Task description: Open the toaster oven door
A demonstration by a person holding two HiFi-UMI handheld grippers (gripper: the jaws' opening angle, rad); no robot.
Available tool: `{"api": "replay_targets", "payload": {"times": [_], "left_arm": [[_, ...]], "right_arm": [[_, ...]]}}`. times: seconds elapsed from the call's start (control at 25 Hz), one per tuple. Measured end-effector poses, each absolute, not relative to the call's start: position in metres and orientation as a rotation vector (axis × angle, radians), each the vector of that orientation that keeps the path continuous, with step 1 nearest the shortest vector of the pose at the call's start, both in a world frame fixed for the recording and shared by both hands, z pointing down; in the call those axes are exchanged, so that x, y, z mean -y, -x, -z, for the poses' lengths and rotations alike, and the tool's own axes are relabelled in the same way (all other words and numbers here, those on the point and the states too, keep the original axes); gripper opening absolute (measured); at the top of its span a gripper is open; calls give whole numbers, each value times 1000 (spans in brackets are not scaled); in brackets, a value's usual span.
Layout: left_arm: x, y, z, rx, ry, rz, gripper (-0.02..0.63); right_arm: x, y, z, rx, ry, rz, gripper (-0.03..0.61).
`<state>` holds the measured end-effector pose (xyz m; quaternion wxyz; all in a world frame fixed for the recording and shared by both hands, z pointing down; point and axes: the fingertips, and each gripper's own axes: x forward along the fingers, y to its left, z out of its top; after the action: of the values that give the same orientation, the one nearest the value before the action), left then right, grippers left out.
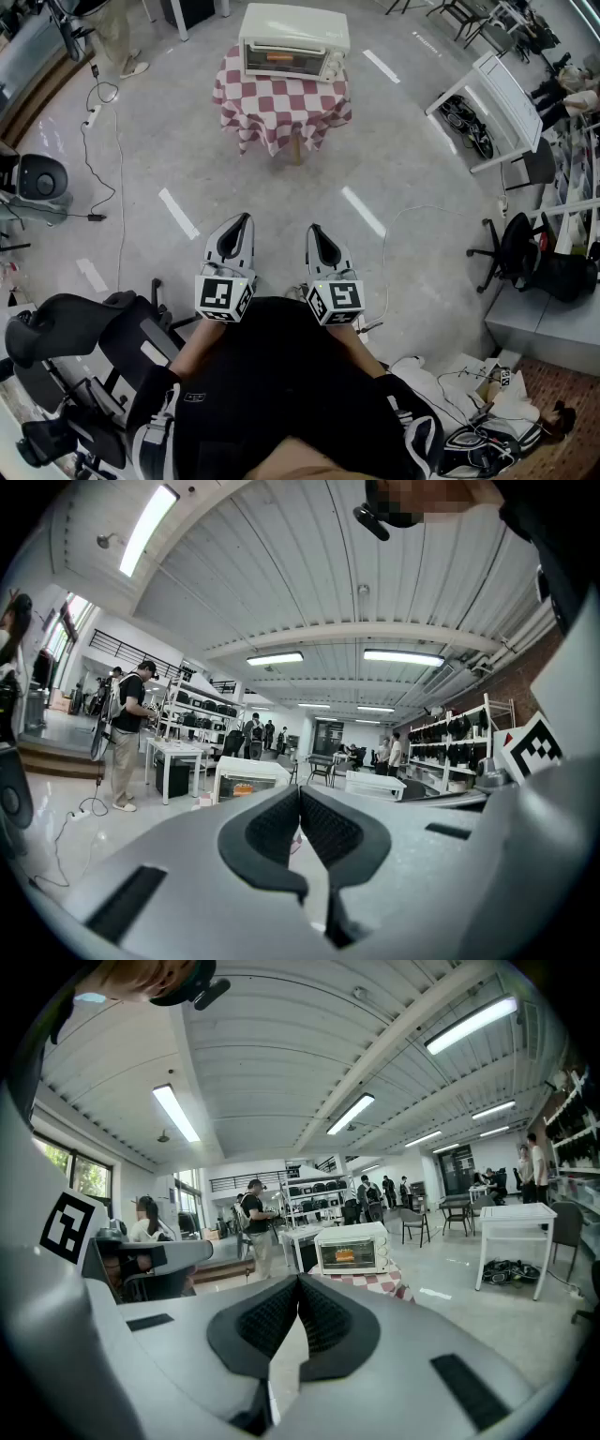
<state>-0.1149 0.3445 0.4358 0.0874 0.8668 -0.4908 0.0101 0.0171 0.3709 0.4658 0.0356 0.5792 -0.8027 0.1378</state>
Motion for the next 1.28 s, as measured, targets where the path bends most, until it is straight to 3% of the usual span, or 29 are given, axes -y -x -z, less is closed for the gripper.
{"api": "replay_targets", "payload": {"times": [1.28], "left_arm": [[-190,218,-485,1359,-2523,-59,11]], "right_arm": [[-220,77,-477,2371,-1866,-400,26]]}}
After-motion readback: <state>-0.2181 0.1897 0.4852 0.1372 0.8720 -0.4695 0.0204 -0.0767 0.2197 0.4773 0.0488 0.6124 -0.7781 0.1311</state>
